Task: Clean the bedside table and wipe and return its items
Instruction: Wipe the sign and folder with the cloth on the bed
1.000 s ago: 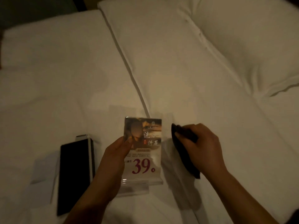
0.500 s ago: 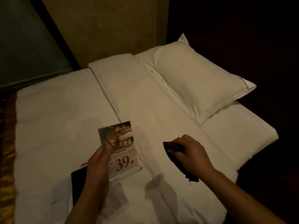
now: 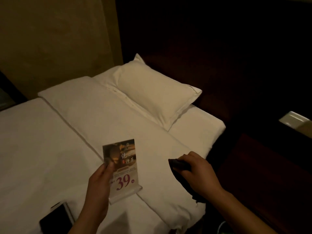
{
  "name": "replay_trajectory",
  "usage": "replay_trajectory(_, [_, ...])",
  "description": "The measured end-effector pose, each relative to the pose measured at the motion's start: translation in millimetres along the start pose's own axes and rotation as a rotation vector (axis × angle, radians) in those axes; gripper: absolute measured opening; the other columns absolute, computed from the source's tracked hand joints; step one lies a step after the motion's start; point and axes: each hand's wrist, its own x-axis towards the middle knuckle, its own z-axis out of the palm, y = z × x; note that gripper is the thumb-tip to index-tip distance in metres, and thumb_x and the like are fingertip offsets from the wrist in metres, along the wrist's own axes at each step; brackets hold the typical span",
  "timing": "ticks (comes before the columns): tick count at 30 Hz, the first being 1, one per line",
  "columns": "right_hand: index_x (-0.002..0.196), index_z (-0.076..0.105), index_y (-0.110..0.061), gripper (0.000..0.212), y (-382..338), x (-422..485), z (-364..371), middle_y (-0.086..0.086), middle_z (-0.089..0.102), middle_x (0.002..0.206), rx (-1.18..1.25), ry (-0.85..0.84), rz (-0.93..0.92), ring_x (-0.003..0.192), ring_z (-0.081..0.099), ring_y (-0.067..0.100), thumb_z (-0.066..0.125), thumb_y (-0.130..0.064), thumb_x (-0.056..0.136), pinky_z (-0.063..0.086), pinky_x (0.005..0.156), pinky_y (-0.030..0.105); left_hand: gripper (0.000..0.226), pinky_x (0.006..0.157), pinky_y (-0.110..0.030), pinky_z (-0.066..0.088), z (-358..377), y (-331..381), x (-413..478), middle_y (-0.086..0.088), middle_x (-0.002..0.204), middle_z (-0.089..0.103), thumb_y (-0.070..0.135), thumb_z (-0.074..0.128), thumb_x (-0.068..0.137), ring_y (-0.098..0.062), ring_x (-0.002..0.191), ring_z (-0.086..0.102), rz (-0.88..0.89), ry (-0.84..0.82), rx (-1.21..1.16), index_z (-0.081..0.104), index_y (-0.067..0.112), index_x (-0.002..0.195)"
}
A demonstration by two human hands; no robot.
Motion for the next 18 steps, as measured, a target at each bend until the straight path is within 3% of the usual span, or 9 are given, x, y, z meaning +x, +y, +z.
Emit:
replay_trajectory(6, [0.1,0.071,-0.029,0.014,23,-63,-40,-0.014,0.05,0.083,-0.006,0.13,0.152,0.073,0.05,0.004,0.069,-0.035,0.088,0.035,0.06,0.016,0.025,0.064,-0.034,0.055,38,3,-9,-0.007,0.091,0.079,0.032,0.054,0.098,-0.02,0.077,0.076,-0.014,-0.172,0.106,0.076,0.025,0.093])
replay_trajectory(9, [0.1,0.071,-0.028,0.014,42,-81,-62,-0.01,0.051,0.084,-0.01,0.2,0.227,0.073,0.051,0.006,0.069,-0.034,0.088,0.037,0.059,0.019,0.024,0.069,-0.037,0.057,70,4,-16,-0.008,0.093,0.079,0.031,0.054,0.099,-0.025,0.083,0.076,-0.015,-0.259,0.154,0.076,0.023,0.095])
replay_trajectory(12, [0.102,0.071,-0.028,0.015,66,-94,-81,-0.01,0.049,0.084,-0.008,0.269,0.285,0.074,0.053,0.011,0.069,-0.033,0.088,0.037,0.058,0.02,0.023,0.073,-0.039,0.057,108,4,-22,-0.009,0.095,0.079,0.03,0.054,0.099,-0.027,0.087,0.076,-0.007,-0.342,0.186,0.077,0.024,0.096])
replay_trajectory(18, [0.105,0.068,-0.031,0.016,135,-111,-121,-0.01,0.049,0.087,0.009,0.325,0.384,0.072,0.051,0.008,0.068,-0.029,0.089,0.039,0.06,0.023,0.023,0.065,-0.031,0.055,206,-2,-35,-0.007,0.095,0.079,0.034,0.055,0.097,-0.022,0.084,0.077,0.008,-0.461,0.242,0.077,0.028,0.093])
